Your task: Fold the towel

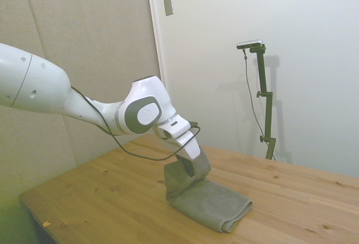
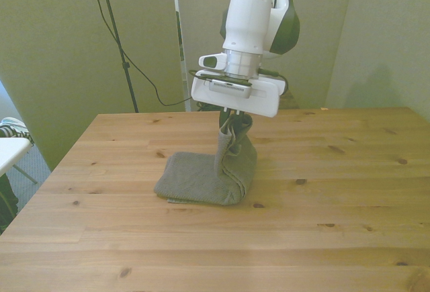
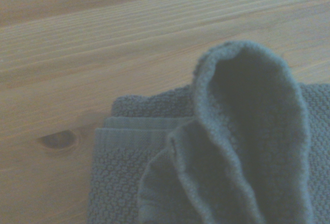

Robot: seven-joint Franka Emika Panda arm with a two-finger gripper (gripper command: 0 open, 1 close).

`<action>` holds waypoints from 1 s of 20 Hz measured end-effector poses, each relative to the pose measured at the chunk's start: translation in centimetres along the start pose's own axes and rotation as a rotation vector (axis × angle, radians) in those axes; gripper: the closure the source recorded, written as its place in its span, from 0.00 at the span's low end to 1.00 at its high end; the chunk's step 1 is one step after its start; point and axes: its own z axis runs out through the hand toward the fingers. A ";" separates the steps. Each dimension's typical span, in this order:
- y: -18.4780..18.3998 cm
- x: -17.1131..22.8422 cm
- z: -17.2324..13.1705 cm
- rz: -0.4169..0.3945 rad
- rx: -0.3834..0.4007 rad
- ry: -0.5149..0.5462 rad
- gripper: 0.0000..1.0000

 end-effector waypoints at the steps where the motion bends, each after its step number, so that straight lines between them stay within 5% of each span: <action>1: 0.5 0.5 0.2 0.008 0.003 -0.012 0.00; 15: 3.6 4.9 2.6 0.030 0.103 -0.100 0.00; 20: 3.8 4.1 -0.5 -0.011 0.086 -0.096 0.00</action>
